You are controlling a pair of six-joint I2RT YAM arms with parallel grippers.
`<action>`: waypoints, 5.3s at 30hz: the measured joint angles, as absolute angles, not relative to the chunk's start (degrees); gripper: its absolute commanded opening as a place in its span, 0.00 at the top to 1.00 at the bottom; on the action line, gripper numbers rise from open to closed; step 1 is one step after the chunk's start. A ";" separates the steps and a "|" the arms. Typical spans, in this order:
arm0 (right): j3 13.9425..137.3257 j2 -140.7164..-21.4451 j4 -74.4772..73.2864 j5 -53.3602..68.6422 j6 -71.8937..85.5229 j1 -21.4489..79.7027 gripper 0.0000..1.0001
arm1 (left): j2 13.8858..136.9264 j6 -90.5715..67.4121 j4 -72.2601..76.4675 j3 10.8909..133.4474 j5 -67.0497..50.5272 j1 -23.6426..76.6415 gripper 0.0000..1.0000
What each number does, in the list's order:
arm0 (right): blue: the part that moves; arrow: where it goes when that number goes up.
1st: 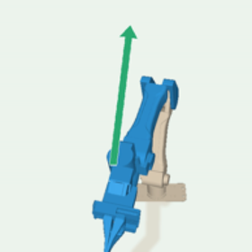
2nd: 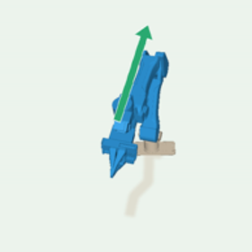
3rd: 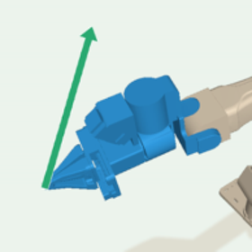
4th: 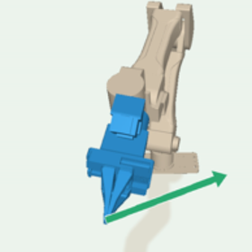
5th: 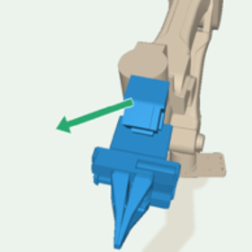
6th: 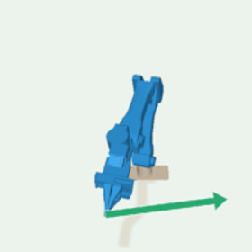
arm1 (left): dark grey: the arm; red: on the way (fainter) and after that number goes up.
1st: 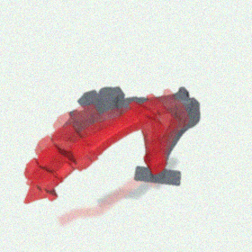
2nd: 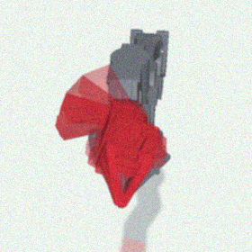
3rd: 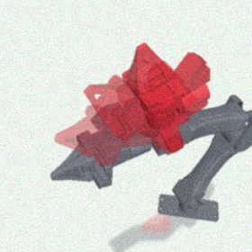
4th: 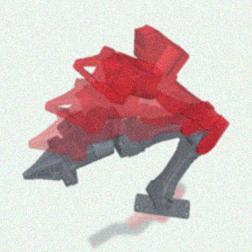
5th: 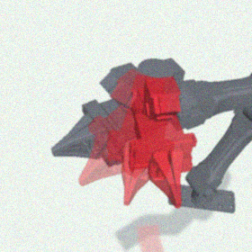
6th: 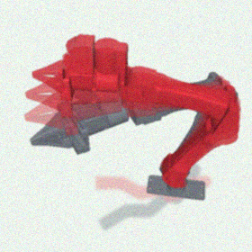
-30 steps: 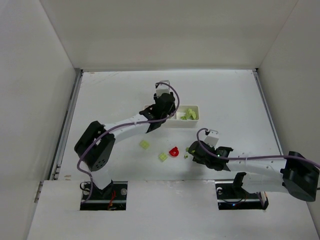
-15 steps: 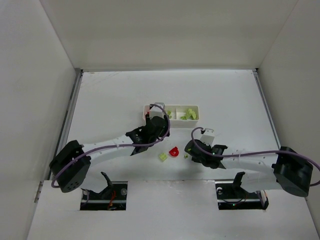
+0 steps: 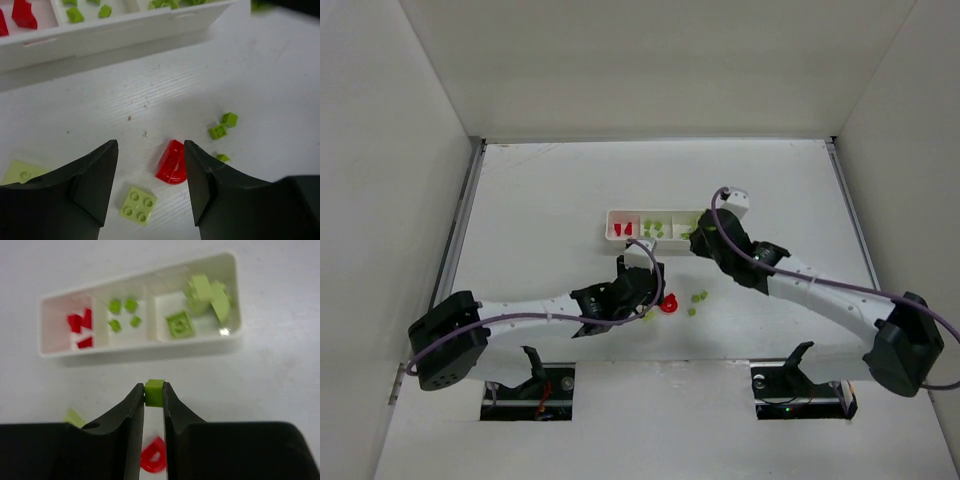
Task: Sort the legos into containers by color
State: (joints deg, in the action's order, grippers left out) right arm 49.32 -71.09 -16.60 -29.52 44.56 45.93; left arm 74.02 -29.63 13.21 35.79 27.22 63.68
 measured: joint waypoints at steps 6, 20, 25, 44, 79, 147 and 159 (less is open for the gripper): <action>60.60 -84.82 -6.68 -23.75 41.10 43.00 0.87 | 73.41 -34.39 13.28 30.68 29.85 64.55 0.48; 71.68 -106.04 -3.46 -19.11 40.32 41.63 0.74 | 75.92 -33.47 17.30 30.46 28.91 68.51 0.47; 73.36 -106.39 -3.38 -18.98 40.40 41.43 0.67 | 79.55 -32.77 17.58 31.03 27.79 68.73 0.47; 59.94 -88.20 -3.16 -20.51 40.03 39.72 0.47 | 85.06 -28.91 16.84 36.45 23.24 69.56 0.46; 28.10 -60.66 1.32 -22.70 41.67 39.20 0.54 | 81.23 -28.99 13.96 45.95 26.06 46.09 0.84; 53.10 -87.53 3.25 -24.67 28.95 38.15 0.73 | 69.08 -40.60 -3.07 29.85 32.10 52.58 0.41; 54.65 -92.49 2.15 -24.67 28.56 36.36 0.38 | 73.08 -40.86 -0.97 29.58 33.30 53.58 0.39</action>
State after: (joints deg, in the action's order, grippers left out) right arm 54.65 -92.49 2.15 -24.67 28.56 36.36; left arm 73.08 -40.86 -0.97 29.58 33.30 53.58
